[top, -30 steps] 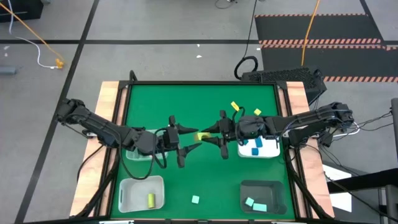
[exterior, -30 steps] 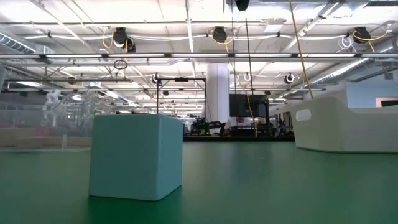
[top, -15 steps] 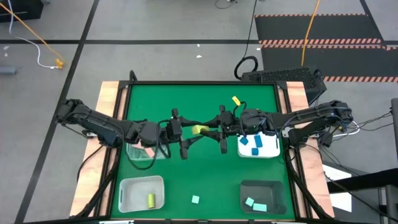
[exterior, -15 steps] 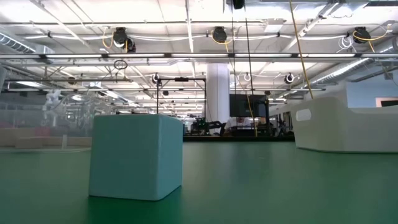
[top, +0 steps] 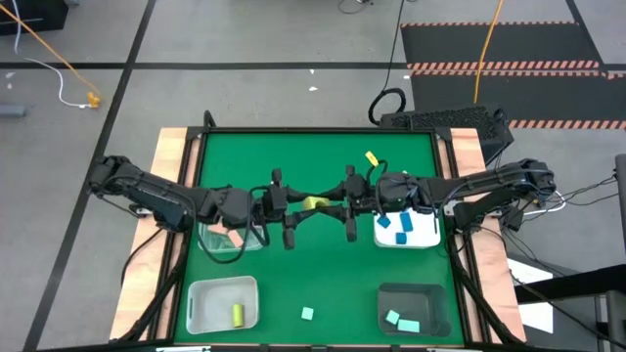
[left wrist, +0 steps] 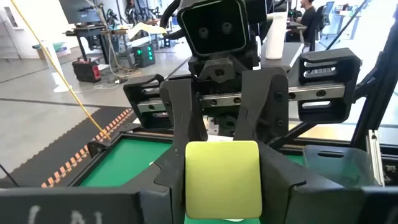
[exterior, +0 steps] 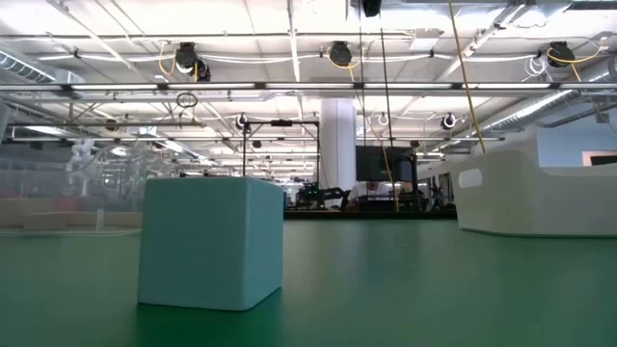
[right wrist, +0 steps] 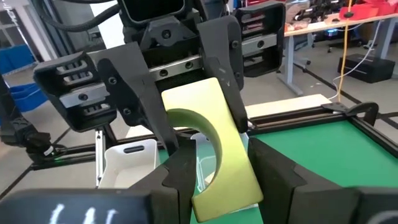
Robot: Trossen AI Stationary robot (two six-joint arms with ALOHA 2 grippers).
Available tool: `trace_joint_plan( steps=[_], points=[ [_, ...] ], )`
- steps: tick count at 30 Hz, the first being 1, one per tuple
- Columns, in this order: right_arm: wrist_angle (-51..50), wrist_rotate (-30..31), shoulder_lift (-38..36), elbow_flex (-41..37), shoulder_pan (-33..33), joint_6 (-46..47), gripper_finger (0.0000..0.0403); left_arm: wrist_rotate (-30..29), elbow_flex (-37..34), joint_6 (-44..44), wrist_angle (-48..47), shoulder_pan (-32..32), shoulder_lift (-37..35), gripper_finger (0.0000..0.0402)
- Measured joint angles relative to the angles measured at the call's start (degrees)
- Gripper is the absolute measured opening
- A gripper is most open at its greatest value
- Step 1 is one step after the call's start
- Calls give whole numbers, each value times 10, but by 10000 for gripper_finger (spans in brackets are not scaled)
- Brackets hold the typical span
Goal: Sort & place blocks by color
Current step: Put the bottom middle yellow block into the gray bin
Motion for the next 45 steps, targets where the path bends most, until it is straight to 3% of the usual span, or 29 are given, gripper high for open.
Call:
trace_joint_plan(
  steps=[5, 9, 15, 21, 25, 35, 41, 45],
  points=[
    [-16, -3, -2, 1, 0, 0, 122, 4, 0, -4, -3, 0, 0, 130],
    [-69, -4, -12, 2, 0, 5, 163, 11, 0, -4, -5, 0, 1, 130],
    [-181, -5, -57, 0, 0, 4, 222, 8, 1, -12, 2, 0, -1, 130],
    [-320, 0, -125, 1, -4, 46, 235, 6, 0, -51, -13, 7, 0, 130],
    [-411, 45, -158, 0, -11, 74, 227, 24, 0, -167, -74, 7, 0, 130],
    [-600, 136, -182, 0, -48, 96, 213, 168, 0, -549, -312, -31, -16, 130],
    [-704, 137, -177, -3, -92, 96, 212, 239, 0, -733, -400, -114, -22, 130],
    [-713, 136, -180, -27, -123, 111, 212, 256, 0, -855, -456, -181, -22, 130]
  ],
)
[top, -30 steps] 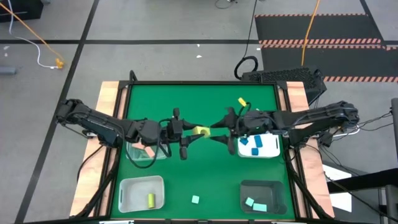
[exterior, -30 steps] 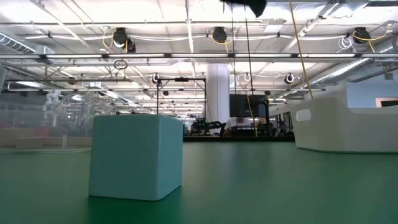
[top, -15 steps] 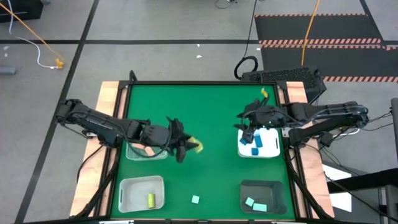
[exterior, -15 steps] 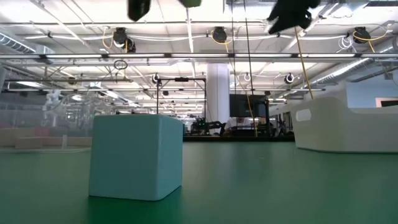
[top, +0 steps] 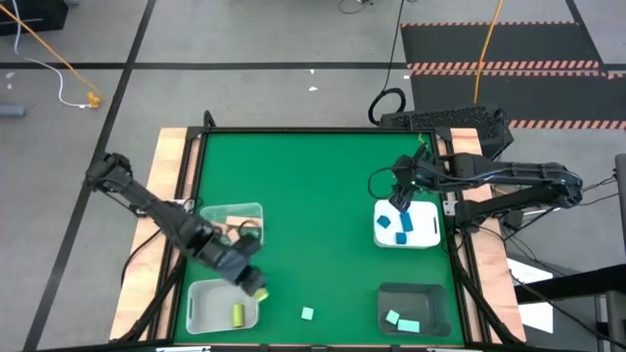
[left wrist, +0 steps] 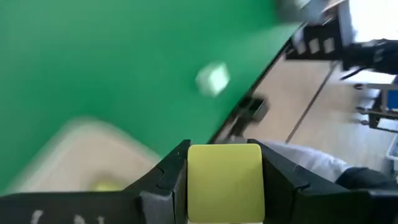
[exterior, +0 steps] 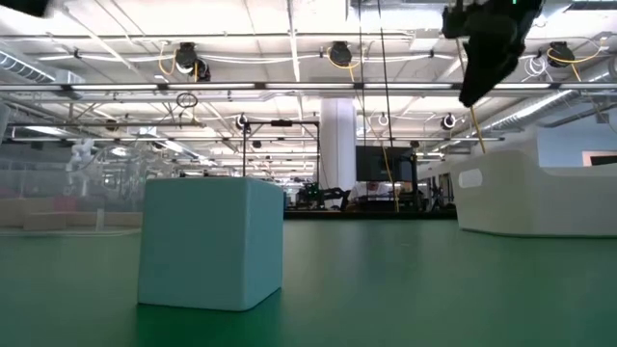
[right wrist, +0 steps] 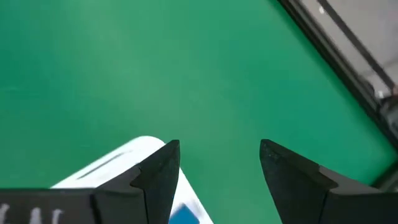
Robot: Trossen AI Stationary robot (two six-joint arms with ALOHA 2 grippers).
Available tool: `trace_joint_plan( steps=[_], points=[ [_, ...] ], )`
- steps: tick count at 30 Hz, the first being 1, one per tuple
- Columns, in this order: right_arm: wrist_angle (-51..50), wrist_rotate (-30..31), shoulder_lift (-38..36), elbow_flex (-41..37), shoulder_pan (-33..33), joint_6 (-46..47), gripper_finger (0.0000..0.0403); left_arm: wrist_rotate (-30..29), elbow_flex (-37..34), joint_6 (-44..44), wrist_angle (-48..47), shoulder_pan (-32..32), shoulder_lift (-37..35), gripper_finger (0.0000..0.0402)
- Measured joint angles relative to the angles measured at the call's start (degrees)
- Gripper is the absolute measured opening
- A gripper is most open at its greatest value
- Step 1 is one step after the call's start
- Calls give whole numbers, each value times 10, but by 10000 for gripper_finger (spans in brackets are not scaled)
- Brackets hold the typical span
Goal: Sort & place blocks by color
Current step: Put the bottom middle yellow block into the gray bin
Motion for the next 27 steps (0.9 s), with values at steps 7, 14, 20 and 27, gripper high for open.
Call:
trace_joint_plan(
  steps=[7, 14, 20, 27],
  points=[
    [1, -3, 0, -75, -43, 13, 212, 4, 0, -195, -83, -87, 0, 130],
    [15, 0, 0, -127, -72, 52, 212, 10, -2, -296, -173, -131, 14, 130],
    [29, 27, 0, -162, -99, 71, 212, 46, -26, -325, -177, -149, 37, 130],
    [32, 26, 0, -175, -123, 72, 212, 59, -48, -341, -163, -151, 45, 143]
  ],
)
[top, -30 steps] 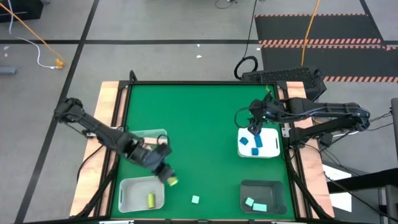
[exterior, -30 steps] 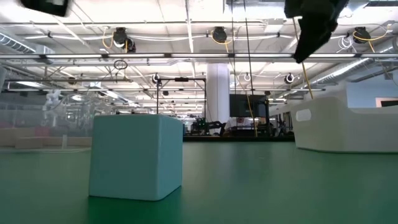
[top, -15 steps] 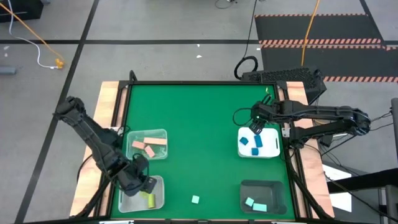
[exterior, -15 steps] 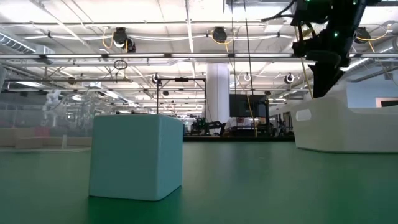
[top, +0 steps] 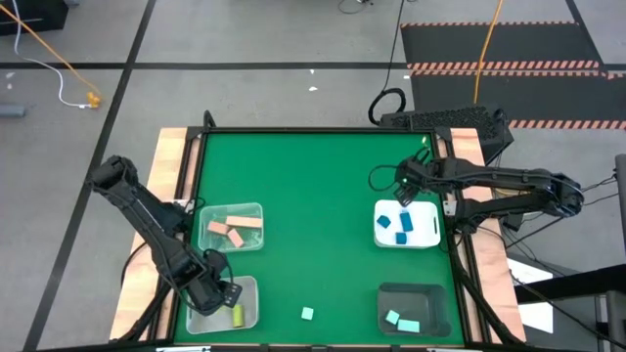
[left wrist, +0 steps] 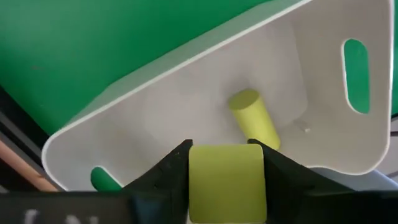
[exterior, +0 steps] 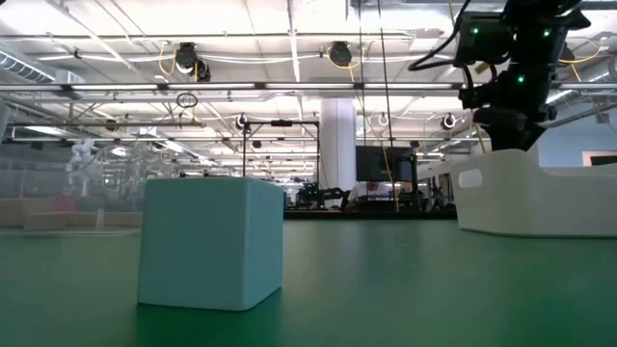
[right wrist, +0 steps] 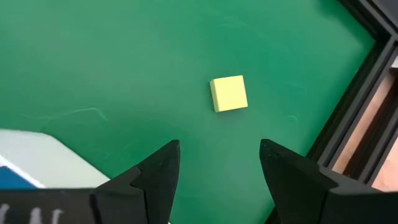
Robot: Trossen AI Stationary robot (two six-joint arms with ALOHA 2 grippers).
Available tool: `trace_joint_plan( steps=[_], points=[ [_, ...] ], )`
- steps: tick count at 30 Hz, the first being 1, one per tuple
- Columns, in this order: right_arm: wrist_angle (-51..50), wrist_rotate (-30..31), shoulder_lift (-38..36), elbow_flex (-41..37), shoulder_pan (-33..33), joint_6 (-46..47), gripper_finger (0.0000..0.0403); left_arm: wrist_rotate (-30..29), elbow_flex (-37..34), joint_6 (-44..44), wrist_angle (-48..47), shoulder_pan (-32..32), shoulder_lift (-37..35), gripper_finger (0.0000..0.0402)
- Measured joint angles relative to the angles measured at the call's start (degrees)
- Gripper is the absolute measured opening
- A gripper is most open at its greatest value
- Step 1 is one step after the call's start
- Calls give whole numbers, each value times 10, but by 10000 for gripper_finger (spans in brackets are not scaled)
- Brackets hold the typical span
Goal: Sort & place blocks by color
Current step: Put the bottom middle yellow block into the gray bin, then put the yellow block into the gray bin
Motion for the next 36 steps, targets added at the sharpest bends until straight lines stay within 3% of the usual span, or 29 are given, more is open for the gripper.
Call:
trace_joint_plan(
  steps=[6, 10, 16, 22, 27, 32, 36],
  points=[
    [7, 0, 0, 0, -19, -3, 212, 0, 0, 3, 17, 0, 0, 250],
    [10, -16, 0, 0, -39, 14, 212, 19, 0, 3, 23, 3, 0, 287],
    [44, -90, 0, 0, -85, 113, 212, 34, 0, 27, 65, 15, 0, 291],
    [64, -93, 0, 0, -130, 153, 217, 25, 1, 66, 84, 34, -15, 274],
    [79, -93, 0, -6, -160, 231, 238, -56, 19, 108, 83, 49, -46, 277],
    [183, -106, 0, -62, -169, 192, 257, -166, 29, 173, 82, 67, -85, 278],
    [228, -105, 0, -109, -187, 221, 262, -227, 29, 191, 82, 84, -109, 278]
  ],
)
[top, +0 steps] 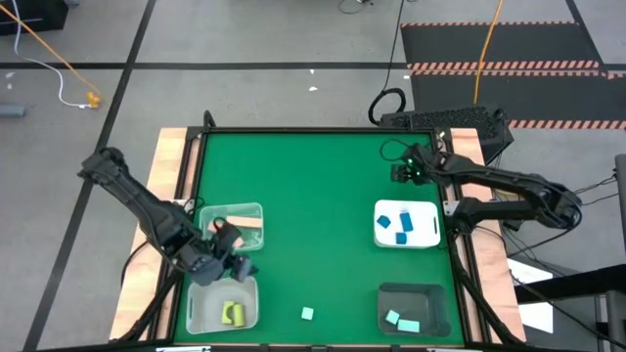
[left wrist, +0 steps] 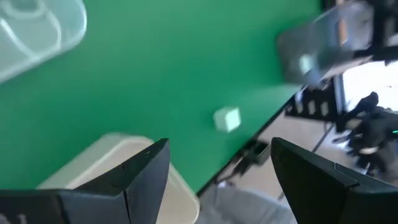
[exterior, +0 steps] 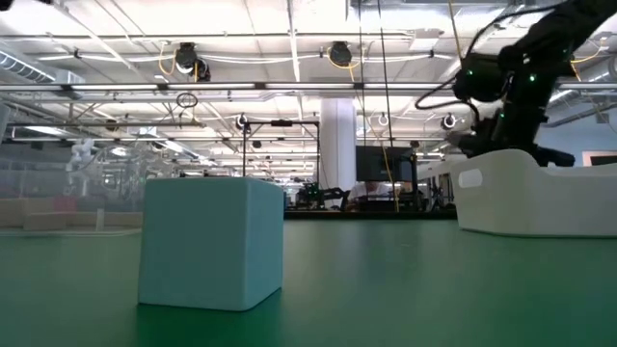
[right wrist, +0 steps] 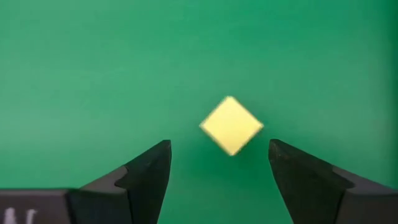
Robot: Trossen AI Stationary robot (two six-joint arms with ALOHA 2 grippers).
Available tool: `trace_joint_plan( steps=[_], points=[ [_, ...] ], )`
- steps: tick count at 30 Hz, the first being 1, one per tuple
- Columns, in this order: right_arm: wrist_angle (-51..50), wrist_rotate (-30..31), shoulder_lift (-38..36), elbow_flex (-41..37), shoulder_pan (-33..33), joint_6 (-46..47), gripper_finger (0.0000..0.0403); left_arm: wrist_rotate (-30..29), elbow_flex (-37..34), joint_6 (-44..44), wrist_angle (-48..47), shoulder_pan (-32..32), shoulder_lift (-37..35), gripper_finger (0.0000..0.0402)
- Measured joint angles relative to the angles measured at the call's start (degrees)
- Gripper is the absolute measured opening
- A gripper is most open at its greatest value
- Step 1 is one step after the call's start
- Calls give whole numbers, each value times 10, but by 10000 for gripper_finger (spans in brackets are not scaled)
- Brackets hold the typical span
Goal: Sort & place blocks by color
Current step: Put the yellow block into the gray bin
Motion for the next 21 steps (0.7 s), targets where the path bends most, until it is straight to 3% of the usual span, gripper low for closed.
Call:
trace_joint_plan(
  steps=[4, 11, 21],
  points=[
    [52, 1, 1, -42, -19, 10, 263, -32, 0, 28, 2, 18, -20, 278],
    [138, 2, 16, -83, -43, -62, 263, -41, 0, 88, 2, 61, -43, 278],
    [195, 1, 74, -83, -57, -243, 263, -41, 0, 136, 3, 100, -51, 278]
  ],
)
